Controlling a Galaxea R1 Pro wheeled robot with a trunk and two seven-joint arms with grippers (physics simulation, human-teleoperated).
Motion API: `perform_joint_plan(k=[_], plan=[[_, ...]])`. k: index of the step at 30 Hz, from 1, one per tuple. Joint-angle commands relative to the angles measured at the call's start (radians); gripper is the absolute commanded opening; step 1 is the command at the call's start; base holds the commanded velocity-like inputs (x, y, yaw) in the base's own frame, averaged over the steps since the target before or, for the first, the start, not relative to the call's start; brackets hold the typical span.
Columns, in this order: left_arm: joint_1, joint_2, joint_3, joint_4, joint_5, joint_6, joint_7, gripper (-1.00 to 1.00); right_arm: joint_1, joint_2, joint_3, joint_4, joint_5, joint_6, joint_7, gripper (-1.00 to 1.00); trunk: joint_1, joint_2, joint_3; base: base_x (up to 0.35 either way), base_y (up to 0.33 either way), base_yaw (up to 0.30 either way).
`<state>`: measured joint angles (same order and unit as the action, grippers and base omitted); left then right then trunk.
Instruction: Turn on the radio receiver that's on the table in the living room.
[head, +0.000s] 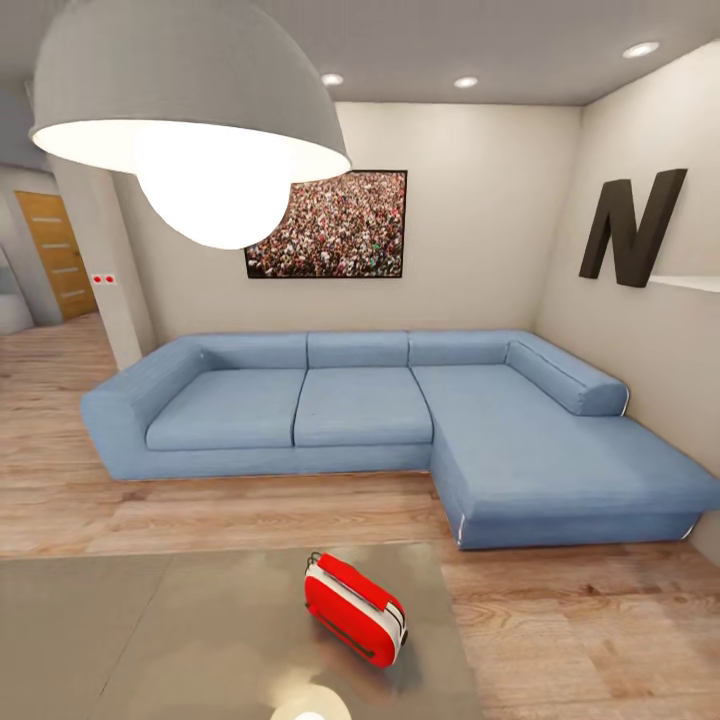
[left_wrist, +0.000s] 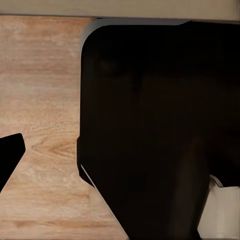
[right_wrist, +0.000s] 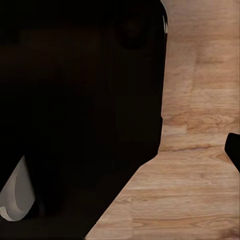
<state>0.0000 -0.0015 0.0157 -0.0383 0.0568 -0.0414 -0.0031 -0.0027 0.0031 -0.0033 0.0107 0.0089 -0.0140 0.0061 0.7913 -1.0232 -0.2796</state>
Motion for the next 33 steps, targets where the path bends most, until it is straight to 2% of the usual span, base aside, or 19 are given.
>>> perform_joint_plan(k=[1,16,33], plan=[[0.000,0.000,0.000,0.000,0.000,0.000,0.000,1.00,0.000,0.000,0.000,0.000,0.000,0.000,-0.001,1.00,-0.004,0.007,0.002,0.000,0.000,0.000],[0.000,0.000,0.005,0.000,0.001,0.000,0.000,1.00,0.000,0.000,0.005,0.000,0.002,-0.006,-0.008,1.00,-0.061,0.112,0.027,0.000,0.000,0.000],[0.000,0.000,0.005,0.000,0.002,0.000,0.000,1.00,0.000,0.000,0.005,0.000,0.002,-0.006,-0.008,1.00,-0.061,0.112,-0.001,0.000,0.000,0.000]])
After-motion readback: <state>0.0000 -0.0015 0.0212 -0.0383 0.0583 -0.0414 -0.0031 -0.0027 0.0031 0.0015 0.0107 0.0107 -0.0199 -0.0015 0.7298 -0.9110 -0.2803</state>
